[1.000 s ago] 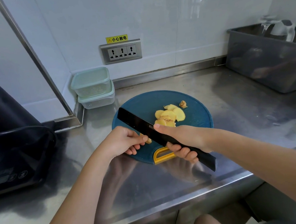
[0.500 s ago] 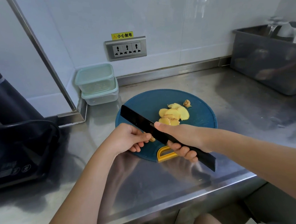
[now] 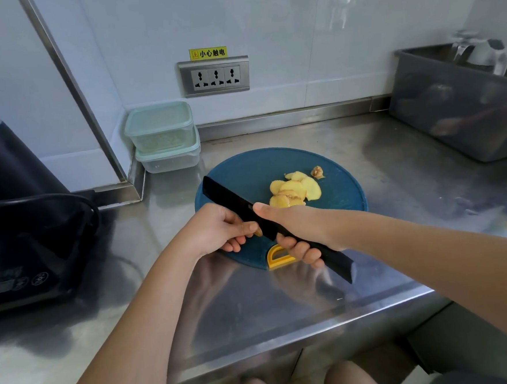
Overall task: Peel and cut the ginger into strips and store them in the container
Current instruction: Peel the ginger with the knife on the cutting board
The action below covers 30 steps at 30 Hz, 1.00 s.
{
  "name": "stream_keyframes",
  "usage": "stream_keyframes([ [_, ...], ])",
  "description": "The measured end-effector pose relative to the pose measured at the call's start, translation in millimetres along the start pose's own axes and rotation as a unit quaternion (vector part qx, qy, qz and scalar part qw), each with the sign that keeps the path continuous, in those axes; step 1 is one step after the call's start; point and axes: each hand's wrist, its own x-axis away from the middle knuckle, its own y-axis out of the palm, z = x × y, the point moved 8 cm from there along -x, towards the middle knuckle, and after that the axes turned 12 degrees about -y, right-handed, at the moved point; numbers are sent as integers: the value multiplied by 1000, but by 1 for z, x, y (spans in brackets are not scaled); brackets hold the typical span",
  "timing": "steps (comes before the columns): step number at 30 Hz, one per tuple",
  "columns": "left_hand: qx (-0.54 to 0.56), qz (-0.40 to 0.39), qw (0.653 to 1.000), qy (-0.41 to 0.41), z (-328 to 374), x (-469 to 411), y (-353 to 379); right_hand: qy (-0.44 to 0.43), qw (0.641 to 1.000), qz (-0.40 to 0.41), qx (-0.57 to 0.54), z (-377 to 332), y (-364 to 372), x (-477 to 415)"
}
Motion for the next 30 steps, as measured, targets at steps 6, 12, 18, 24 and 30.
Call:
stream_keyframes([
  [6, 5, 2, 1000, 7, 0, -2, -1, 34, 999, 11, -23, -5, 1, -11],
  [12, -24, -1, 1000, 19, 2, 2, -2, 37, 998, 44, -3, -14, 3, -16],
  [18, -33, 17, 999, -10, -6, 2, -5, 43, 998, 53, -12, -11, 6, -10],
  [24, -19, -14, 1000, -16, -9, 4, -5, 33, 997, 46, -50, 1, -1, -2],
  [30, -19, -21, 999, -17, -10, 3, -5, 7, 994, 23, -102, 1, -3, -2],
])
